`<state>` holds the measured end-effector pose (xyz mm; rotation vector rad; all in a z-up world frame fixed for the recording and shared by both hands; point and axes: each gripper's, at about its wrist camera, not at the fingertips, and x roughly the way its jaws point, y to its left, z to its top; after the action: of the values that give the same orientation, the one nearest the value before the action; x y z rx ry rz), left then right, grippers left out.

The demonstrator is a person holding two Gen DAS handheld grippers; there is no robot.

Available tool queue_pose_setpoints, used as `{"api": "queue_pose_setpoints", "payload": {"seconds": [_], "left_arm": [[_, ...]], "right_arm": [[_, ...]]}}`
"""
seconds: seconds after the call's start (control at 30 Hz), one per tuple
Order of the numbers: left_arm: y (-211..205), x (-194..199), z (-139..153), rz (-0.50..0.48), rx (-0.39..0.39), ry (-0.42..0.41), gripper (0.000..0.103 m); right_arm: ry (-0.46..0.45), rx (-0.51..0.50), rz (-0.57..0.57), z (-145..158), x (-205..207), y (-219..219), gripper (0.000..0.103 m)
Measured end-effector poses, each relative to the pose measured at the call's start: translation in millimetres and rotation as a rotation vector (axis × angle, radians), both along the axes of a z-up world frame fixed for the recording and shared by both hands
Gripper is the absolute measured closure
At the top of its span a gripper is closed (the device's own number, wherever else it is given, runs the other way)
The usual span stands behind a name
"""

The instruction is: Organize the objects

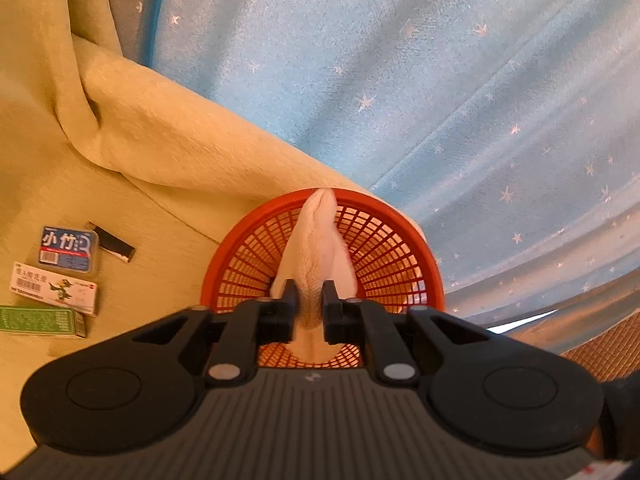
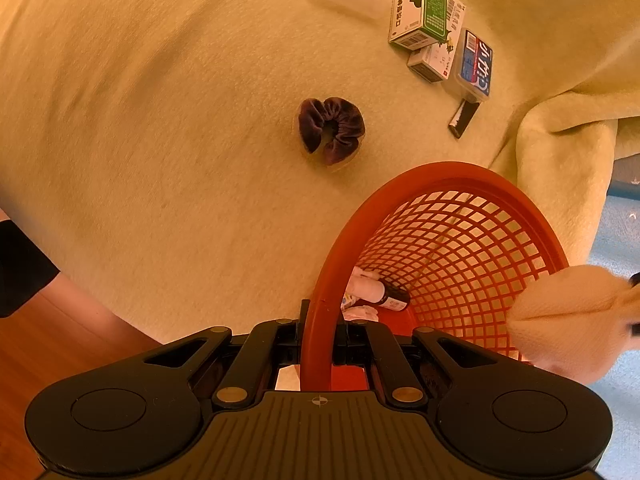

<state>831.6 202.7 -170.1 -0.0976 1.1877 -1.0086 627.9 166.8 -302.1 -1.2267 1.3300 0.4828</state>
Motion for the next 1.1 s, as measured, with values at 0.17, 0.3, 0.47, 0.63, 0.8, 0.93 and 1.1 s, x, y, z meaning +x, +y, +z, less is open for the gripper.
{"api": "queue_pose_setpoints", "payload": {"seconds": [0.17, 0.3, 0.47, 0.63, 0.8, 0.93, 1.1], "left_arm": [[-1.7, 1.2, 1.4, 0.010, -0.006, 0.004, 0.071], [3.1, 3.9, 0.1, 0.023, 0.007, 0.003, 0.071], [12.6, 7.3, -4.1, 0.048, 0.023, 0.008, 0.071], [25.2, 9.8, -11.0, 0.077, 0.044, 0.011, 0.071], [53.8, 13.5, -22.7, 0.133, 0.085, 0.009, 0.071], [86.6, 15.1, -39.3, 0.207, 0.148, 0.005, 0.069], [132.2, 15.4, -69.2, 0.298, 0.249, -0.002, 0.067]], "right_arm": [[-0.001, 0.004, -0.001, 1.1, 0.0, 0.2, 0.101], [-0.004, 0.005, 0.000, 2.0, 0.0, 1.4, 0.101], [-0.004, 0.005, 0.003, 1.8, -1.5, 2.1, 0.101], [-0.003, 0.006, 0.004, 1.6, -1.9, 2.1, 0.101], [-0.003, 0.006, 0.003, 1.4, -1.9, 1.9, 0.101], [-0.003, 0.007, 0.003, 1.4, -2.1, 1.9, 0.101], [-0.003, 0.007, 0.002, 1.2, -2.2, 2.0, 0.101]]}}
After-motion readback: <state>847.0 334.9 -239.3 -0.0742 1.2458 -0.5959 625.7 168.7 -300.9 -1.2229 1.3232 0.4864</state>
